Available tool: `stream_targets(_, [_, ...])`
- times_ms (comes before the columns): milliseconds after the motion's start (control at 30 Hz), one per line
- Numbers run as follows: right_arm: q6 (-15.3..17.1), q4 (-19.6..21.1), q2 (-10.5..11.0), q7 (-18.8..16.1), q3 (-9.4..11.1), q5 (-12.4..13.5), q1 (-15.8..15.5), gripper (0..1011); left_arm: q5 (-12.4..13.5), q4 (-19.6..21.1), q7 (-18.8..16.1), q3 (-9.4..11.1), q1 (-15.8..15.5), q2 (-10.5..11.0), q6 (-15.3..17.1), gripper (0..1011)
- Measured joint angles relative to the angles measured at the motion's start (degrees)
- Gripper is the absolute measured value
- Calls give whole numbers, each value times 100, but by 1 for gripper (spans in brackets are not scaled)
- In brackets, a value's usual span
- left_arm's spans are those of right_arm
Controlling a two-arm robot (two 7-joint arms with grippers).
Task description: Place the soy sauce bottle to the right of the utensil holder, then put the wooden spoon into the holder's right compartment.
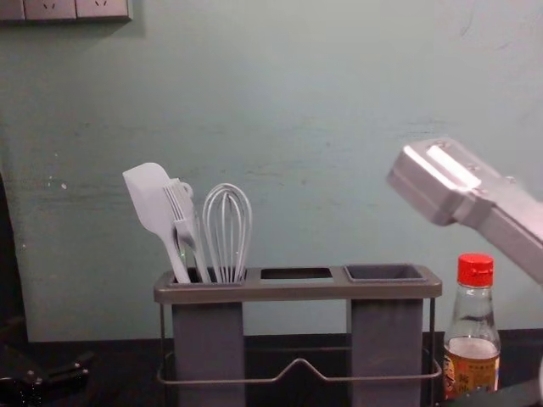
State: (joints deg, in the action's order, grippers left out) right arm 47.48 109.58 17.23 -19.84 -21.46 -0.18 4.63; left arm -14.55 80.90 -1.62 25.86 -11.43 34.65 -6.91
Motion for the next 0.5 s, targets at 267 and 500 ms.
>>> stream_targets(267, [1300,-713,-173,-443,-637,-507,1037,1004,0,0,0,0,0,0,0,1012])
stream_targets(500, [1407,-1347,-447,-688,-646,-506,1398,1004,0,0,0,0,0,0,0,1012])
